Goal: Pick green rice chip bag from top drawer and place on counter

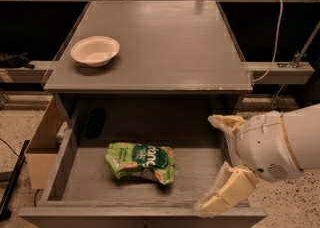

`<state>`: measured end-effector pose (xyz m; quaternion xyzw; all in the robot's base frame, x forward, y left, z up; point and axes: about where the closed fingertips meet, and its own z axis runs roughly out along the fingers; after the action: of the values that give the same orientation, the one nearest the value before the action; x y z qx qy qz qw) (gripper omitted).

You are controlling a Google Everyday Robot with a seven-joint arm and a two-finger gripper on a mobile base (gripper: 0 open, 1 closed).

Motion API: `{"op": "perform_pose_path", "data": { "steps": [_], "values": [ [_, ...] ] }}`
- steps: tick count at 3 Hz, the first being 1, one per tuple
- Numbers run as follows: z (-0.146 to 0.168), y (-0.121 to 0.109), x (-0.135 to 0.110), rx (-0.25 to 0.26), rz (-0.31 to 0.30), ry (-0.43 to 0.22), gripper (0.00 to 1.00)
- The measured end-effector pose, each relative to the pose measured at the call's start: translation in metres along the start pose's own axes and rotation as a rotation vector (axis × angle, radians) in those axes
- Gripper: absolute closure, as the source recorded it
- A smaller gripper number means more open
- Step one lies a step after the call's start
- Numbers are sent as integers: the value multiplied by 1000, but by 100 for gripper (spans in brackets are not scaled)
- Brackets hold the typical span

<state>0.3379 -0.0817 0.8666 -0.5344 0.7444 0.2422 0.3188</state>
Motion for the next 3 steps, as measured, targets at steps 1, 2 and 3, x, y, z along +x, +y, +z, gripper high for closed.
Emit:
{"op": "perform_pose_path", "data": {
  "steps": [1,2,3],
  "values": [
    [3,0,1,4,4,-1,0],
    [32,-2,13,27,52,-15,0],
    [63,-11,30,62,105,-52,0]
  ]
}}
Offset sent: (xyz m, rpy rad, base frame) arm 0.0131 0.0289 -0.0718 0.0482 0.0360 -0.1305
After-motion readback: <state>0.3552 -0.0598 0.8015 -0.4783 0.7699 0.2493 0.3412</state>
